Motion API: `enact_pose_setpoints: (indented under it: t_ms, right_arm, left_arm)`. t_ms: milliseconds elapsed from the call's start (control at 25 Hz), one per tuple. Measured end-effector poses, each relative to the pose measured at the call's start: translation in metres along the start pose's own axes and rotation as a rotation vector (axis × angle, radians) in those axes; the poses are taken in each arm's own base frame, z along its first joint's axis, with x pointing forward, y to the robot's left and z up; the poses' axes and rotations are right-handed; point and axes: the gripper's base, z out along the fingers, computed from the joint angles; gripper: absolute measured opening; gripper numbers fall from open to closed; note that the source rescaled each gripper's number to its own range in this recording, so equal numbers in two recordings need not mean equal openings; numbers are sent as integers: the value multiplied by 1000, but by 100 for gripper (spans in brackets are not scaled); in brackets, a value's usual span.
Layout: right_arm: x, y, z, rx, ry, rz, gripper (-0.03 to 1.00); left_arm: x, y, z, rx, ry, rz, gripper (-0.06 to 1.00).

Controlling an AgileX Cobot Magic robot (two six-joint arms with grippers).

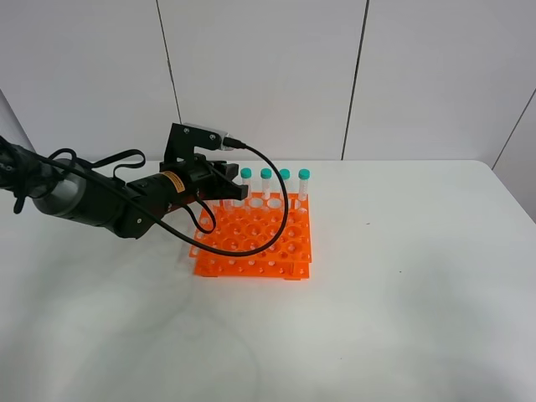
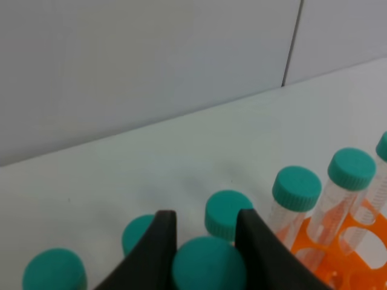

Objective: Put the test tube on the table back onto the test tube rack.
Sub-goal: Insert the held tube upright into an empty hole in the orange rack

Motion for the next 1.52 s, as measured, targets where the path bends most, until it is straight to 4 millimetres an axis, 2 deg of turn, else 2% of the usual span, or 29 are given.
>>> enact_pose_setpoints:
  t_ms: [800, 1040, 1520]
  right_arm:
    - [0, 0, 0, 0, 0, 0, 79]
    - [0, 0, 0, 0, 0, 0, 79]
    - [0, 0, 0, 0, 0, 0, 79]
  left_arm:
    - [2, 0, 1, 0, 4, 0, 0]
    - [19, 2, 6, -3, 46, -1, 0]
    - [23, 2, 7, -3, 53, 5, 0]
